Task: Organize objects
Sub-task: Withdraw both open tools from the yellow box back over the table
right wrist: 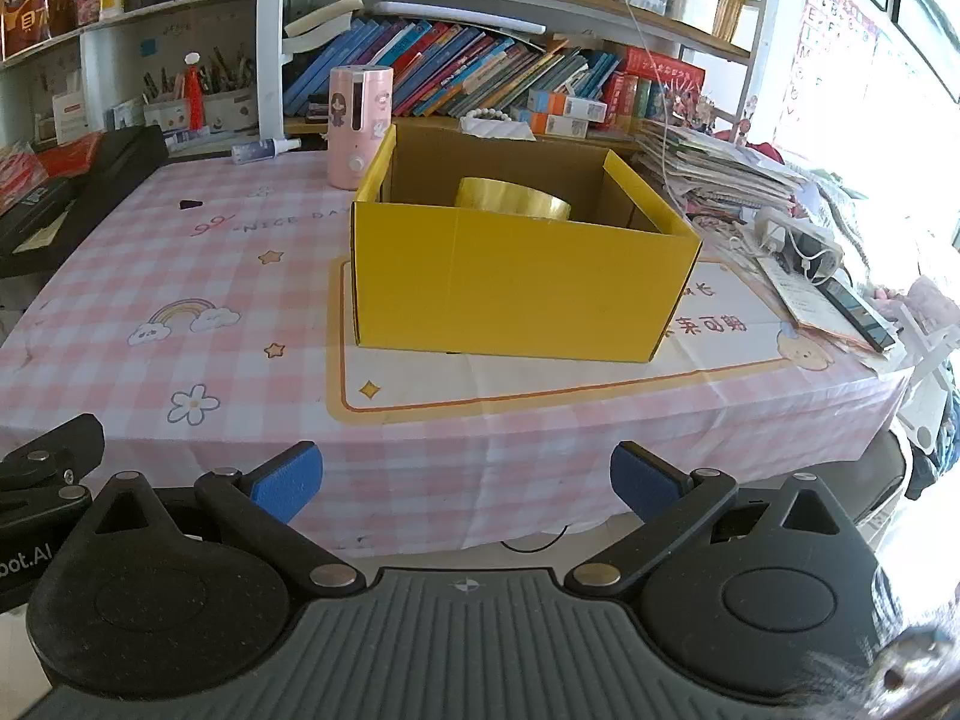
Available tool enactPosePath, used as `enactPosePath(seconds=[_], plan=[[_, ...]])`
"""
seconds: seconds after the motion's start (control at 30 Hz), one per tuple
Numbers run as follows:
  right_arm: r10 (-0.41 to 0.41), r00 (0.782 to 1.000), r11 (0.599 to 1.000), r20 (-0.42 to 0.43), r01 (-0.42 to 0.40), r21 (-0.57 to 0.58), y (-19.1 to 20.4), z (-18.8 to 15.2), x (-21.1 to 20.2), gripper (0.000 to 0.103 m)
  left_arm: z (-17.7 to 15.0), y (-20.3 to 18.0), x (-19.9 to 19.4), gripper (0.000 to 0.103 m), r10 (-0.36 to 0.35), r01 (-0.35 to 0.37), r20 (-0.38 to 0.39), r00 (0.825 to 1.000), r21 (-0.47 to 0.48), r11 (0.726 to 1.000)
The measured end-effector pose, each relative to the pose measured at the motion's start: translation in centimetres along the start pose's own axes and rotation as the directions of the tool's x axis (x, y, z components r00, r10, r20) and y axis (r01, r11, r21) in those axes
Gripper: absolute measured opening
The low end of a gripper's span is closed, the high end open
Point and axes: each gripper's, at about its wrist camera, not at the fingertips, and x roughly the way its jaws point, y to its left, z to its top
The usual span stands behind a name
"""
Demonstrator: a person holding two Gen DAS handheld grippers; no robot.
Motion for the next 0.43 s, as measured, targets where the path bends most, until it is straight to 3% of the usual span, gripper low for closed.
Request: enactPosePath(seconds=[0.43], plan=[[0.002,1.0,1.0,-0.004,-0.002,0.001,-0.24,0.2,0.13,0.103,0.19,-0.11,0.36,0.103,-0.004,0.004,-0.005,1.0,-0.006,1.0]])
